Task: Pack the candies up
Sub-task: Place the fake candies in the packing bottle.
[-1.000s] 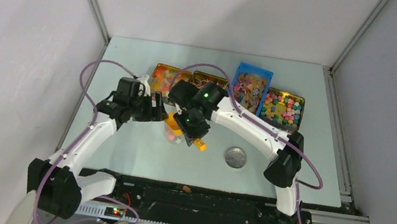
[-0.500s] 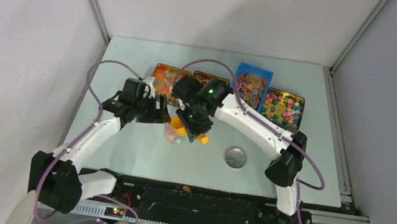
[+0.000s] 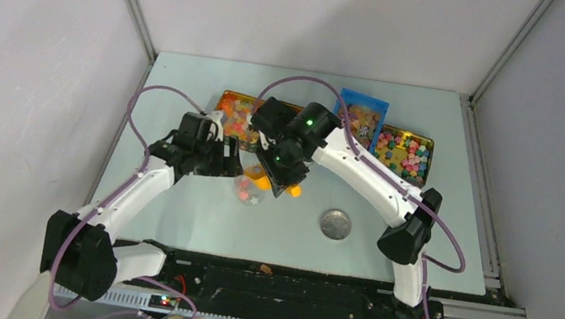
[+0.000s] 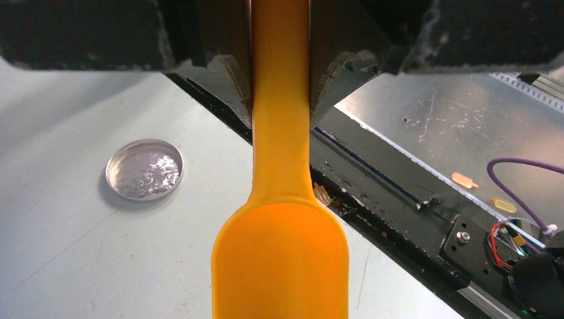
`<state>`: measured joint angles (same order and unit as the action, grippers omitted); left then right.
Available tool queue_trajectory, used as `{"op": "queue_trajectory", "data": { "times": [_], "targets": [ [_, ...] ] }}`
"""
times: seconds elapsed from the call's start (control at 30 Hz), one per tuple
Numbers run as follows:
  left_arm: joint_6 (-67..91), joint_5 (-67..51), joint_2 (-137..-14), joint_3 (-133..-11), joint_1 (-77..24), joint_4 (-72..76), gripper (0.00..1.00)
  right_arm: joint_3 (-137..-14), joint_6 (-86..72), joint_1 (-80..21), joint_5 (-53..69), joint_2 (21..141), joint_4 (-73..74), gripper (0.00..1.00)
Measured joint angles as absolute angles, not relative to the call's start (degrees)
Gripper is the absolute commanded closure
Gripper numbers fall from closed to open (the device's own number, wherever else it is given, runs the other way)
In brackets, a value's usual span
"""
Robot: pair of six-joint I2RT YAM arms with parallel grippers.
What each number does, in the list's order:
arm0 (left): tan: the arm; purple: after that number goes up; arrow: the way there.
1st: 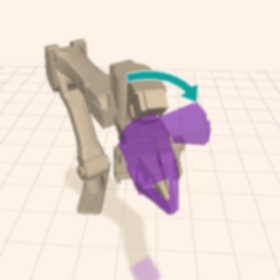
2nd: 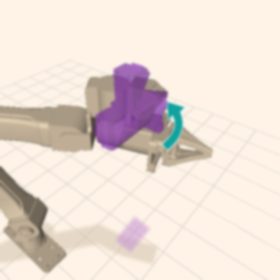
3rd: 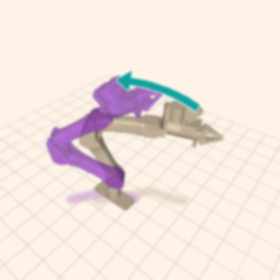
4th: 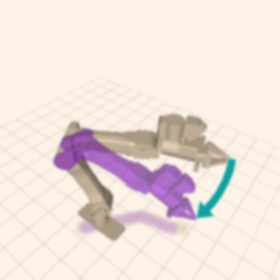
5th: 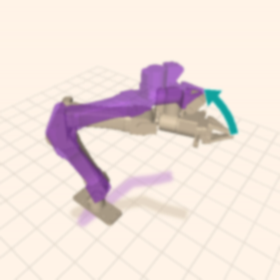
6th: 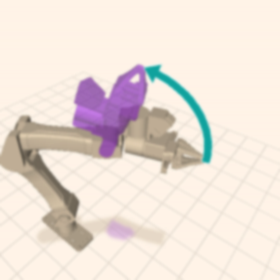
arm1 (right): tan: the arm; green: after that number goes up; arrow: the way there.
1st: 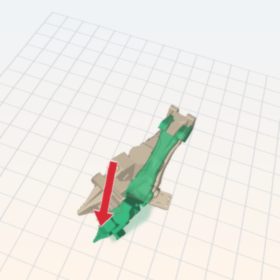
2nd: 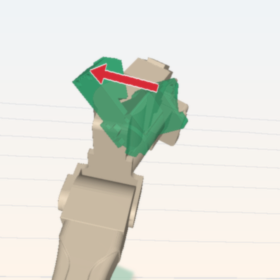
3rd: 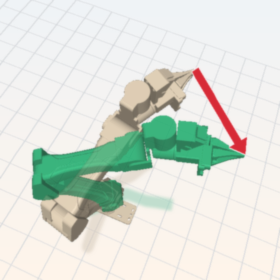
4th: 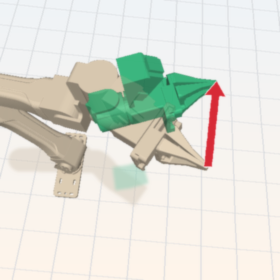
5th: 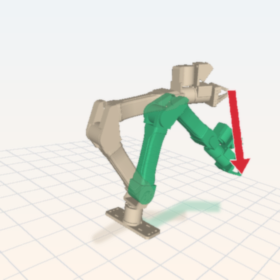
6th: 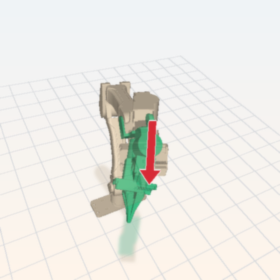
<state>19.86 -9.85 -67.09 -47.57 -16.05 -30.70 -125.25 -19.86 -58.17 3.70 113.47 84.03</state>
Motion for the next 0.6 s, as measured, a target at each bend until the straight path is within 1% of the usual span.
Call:
{"op": "queue_trajectory", "data": {
  "times": [0.37,0.6],
  "targets": [
    [19.0,-8.3,-66.9,-48.4,-16.1,-31.5,0.14,-125.3,-18.6,-58.1,4.9,115.0,85.6,1.0],
    [18.7,-7.3,-64.7,-49.8,-16.1,-32.5,0.13,-125.3,-18.3,-58.3,5.2,116.0,86.7,1.0]
  ]
}}
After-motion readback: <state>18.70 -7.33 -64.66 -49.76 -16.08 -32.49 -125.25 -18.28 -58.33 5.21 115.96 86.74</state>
